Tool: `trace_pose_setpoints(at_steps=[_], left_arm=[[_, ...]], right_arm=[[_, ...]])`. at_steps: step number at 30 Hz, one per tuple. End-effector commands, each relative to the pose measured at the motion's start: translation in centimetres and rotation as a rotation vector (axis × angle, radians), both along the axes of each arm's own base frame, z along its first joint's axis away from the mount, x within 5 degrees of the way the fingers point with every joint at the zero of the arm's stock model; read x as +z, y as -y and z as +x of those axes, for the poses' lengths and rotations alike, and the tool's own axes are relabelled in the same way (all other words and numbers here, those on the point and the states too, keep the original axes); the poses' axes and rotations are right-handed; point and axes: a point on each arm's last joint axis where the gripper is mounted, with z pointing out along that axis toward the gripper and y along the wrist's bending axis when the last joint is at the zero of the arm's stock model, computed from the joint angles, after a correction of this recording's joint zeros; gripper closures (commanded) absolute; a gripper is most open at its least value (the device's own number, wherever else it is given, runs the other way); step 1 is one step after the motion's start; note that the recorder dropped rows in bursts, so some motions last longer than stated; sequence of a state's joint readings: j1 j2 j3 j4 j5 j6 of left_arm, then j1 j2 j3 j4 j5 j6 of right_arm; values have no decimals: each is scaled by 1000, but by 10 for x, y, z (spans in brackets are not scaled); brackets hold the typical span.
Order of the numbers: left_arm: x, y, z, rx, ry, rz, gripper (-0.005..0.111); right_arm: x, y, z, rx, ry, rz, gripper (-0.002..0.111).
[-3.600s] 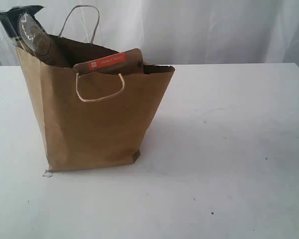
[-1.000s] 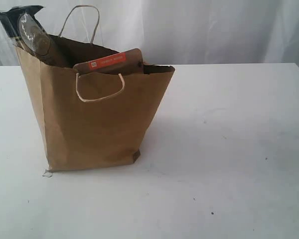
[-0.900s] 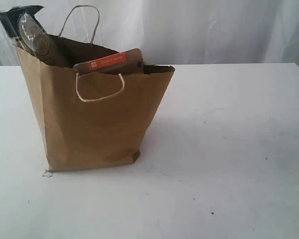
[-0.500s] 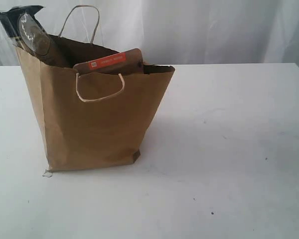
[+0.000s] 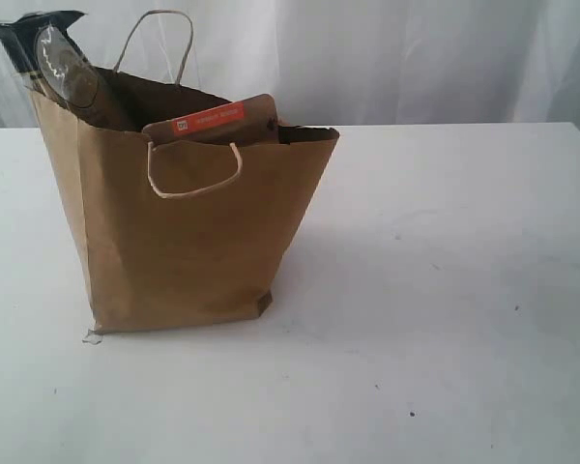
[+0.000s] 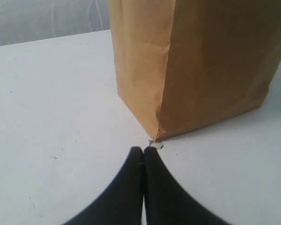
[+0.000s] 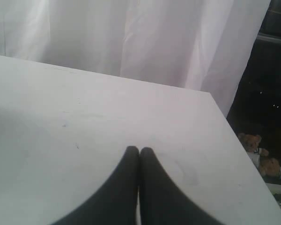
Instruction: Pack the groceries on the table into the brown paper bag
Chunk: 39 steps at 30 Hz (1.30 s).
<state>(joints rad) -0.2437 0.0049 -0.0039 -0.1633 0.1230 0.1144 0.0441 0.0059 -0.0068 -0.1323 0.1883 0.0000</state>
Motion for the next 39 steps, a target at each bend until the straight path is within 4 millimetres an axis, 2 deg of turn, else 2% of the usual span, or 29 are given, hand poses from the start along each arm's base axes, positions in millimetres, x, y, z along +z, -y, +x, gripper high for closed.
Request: trace_pose_setpoints(at_steps=[1, 18, 23, 39], left_arm=[[-1, -1, 0, 21, -4, -10, 107], [-1, -4, 1, 89, -7, -18, 107], [-1, -4, 1, 116, -35, -124, 107], [-2, -5, 1, 113, -39, -92, 107]], right_arm=[[-2, 0, 0, -3, 1, 4, 108], [-2, 0, 0, -3, 1, 4, 108], [-2, 0, 0, -3, 1, 4, 108], [-2, 0, 0, -3, 1, 4, 108]])
